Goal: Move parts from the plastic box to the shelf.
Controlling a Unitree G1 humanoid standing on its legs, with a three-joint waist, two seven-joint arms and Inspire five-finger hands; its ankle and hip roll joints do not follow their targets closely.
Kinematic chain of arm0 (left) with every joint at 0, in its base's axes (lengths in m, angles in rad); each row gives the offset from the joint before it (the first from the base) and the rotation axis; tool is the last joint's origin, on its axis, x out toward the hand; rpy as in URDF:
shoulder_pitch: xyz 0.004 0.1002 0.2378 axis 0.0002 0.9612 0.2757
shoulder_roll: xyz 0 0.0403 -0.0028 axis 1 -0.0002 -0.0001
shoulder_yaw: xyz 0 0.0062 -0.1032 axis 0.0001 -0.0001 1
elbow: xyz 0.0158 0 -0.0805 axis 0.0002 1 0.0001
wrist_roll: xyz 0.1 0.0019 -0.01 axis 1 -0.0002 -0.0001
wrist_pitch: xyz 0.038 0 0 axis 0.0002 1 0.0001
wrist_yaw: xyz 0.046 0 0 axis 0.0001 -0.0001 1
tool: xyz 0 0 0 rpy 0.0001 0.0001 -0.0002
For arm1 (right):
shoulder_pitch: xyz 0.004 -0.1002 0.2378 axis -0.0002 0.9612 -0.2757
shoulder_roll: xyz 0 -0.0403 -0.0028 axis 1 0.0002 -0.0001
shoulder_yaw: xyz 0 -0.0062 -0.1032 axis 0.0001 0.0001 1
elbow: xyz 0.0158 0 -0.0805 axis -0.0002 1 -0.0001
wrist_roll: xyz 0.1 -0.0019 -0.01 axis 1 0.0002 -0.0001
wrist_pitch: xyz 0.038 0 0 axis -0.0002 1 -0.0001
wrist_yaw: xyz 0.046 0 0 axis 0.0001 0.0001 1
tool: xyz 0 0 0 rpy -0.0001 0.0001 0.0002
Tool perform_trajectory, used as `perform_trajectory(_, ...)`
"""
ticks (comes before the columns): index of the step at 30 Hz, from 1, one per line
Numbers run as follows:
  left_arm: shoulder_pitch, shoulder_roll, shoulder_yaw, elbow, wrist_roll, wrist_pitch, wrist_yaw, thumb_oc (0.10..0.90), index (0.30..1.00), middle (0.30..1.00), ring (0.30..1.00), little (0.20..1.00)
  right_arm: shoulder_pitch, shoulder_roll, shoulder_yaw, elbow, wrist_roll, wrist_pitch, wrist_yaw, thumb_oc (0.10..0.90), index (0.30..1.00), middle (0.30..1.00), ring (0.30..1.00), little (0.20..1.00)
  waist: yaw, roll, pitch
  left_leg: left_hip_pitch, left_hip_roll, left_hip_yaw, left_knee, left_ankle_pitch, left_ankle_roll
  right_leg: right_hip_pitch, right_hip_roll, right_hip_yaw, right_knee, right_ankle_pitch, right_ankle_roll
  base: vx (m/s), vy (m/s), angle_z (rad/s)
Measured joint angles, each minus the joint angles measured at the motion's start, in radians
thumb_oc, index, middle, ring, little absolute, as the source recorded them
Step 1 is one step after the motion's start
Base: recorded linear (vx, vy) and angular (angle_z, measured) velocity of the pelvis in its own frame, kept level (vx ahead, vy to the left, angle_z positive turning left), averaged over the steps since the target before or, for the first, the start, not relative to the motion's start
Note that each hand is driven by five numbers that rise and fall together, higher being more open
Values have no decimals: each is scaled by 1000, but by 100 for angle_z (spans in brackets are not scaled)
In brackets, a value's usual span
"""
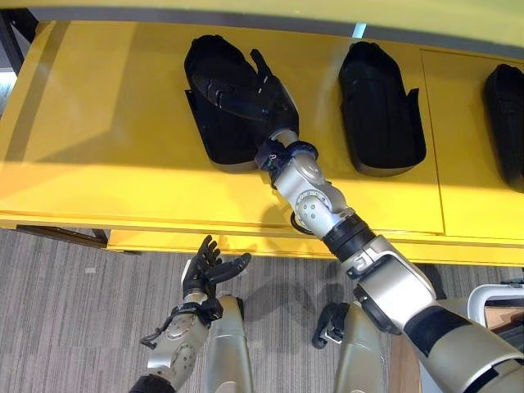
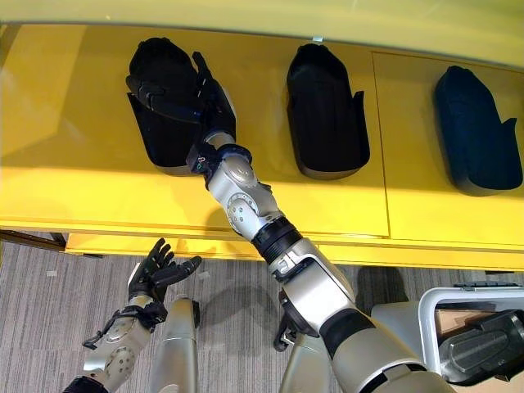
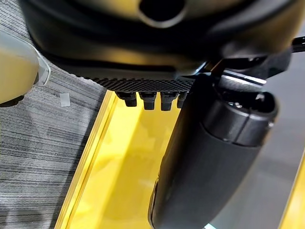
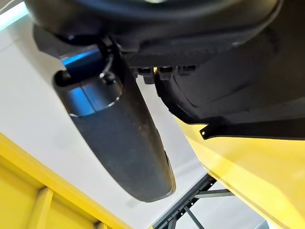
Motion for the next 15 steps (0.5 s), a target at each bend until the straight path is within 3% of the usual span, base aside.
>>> perform_trajectory(15,-1,0,1,0,0,0,24,900,1000,1000,1000,1000,17,8,-36,8,-3,0,-51,900,1000,1000,1000,1000,-2,-1,0,0,0,0,1,0,0,0,0,1,1,0,0,0,0,0)
